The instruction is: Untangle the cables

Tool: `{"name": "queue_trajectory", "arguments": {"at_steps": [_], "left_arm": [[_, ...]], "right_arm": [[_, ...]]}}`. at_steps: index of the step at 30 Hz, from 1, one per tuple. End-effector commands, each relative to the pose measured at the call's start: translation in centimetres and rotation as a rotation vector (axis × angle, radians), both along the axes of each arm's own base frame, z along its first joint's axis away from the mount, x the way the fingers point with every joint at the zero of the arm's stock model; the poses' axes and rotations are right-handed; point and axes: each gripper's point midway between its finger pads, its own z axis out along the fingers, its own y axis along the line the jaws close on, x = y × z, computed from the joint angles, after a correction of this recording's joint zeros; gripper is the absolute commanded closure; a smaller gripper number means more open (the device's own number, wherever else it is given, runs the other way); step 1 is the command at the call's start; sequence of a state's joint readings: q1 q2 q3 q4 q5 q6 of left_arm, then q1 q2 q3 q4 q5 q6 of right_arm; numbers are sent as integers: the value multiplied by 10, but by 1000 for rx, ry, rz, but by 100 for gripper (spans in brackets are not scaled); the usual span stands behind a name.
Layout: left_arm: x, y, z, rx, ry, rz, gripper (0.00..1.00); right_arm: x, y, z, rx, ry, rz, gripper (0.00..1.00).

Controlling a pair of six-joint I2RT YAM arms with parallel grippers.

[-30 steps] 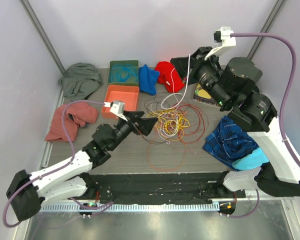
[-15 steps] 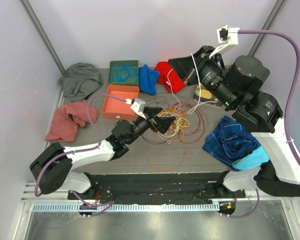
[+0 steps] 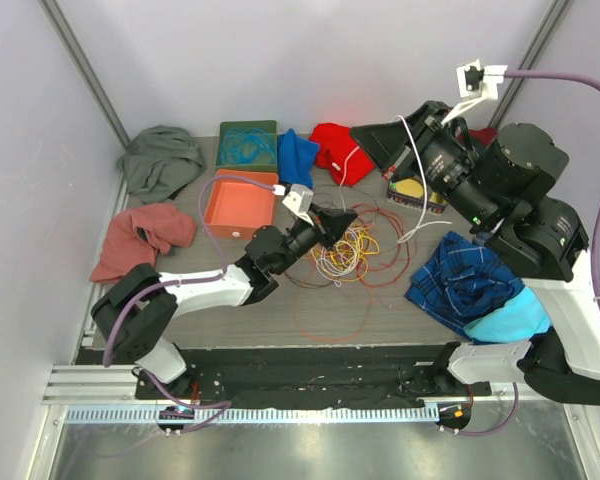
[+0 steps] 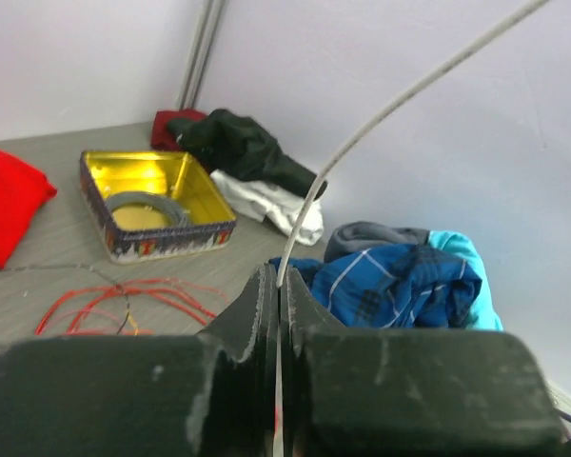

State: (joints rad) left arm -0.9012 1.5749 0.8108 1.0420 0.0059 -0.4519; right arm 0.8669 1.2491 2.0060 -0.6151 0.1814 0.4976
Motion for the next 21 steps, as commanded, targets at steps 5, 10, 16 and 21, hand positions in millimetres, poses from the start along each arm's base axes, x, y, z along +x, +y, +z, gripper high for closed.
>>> {"name": "queue_trajectory", "arguments": {"at_steps": [5,10,16,21], "left_arm": [[10,52,98,59,-40,143,100],[10,88,176,160,-76,229,100],[5,108,255,234,-65,275,100],[19,104,262,321,-22,298,100]], "right_arm": [[-7,-42,-37,-37,-2,-124,36],[3,-51,-102,-134,72,-199,12],[13,-61,-158,-211,141,-283,8],[15,-57,-178,-230,153,-279,9]]}}
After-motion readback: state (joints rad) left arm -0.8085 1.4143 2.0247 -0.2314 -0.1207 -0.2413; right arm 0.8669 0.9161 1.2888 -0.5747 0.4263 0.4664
